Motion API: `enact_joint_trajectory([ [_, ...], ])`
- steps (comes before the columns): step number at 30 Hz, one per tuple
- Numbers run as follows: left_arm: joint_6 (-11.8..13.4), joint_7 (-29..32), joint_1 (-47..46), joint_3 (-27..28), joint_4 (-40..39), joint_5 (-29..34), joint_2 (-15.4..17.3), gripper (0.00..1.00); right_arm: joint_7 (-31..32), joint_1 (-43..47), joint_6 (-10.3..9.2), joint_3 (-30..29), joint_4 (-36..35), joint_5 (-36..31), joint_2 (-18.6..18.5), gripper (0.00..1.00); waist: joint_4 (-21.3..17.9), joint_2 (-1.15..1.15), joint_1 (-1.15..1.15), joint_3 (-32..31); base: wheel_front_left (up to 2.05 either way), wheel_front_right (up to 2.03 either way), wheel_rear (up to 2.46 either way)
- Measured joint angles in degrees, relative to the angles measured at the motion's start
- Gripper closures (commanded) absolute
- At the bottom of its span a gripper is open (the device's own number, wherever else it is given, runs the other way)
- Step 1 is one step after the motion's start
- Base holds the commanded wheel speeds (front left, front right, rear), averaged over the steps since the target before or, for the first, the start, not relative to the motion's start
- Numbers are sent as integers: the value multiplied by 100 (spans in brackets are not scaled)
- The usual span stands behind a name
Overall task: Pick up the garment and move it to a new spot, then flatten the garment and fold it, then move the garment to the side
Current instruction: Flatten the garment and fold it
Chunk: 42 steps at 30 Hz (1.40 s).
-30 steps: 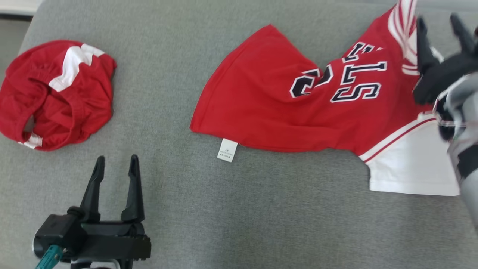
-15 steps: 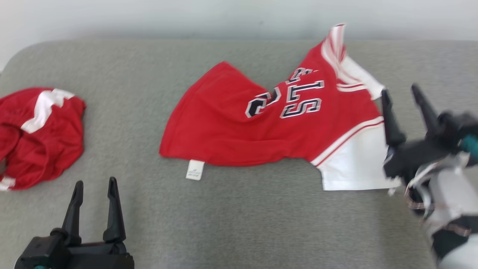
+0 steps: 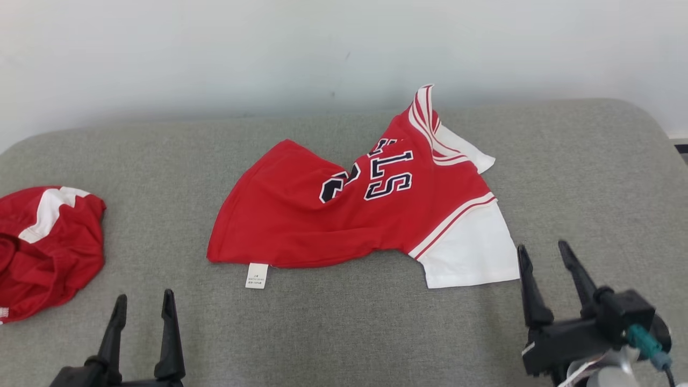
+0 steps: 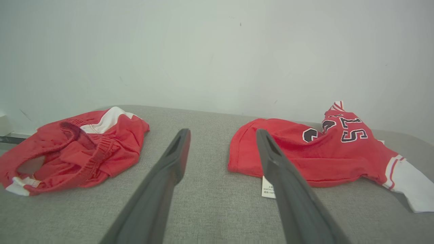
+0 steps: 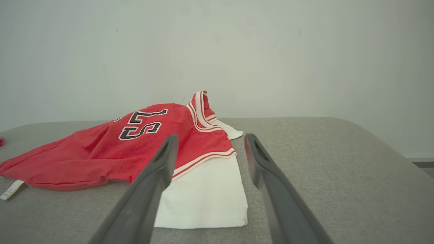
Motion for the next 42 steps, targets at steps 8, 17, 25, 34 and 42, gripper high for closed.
enact_joint_trajectory([
  [8,-1,0,95,-98,312,62,0,0,214,244,0,-157,141,-37,194,0,-81,0,0,-59,0,0,0],
  [17,-180,-1,-1176,-417,1646,354,226,0,894,-506,0,-144,634,-189,193,0,-134,1,2,309,0,0,0],
  [25,-166,0,-2212,-572,2833,509,342,0,1205,-1208,0,-189,1280,-436,276,0,-207,1,2,752,0,0,0],
  [34,249,0,-2915,-545,3932,617,377,0,1296,-1560,0,-341,1841,-910,442,0,-285,1,3,1163,0,0,0],
  [42,302,-10,-3287,-635,4228,616,335,0,1379,-1810,0,-452,2206,-1170,545,0,-293,0,2,1364,0,0,0],
])
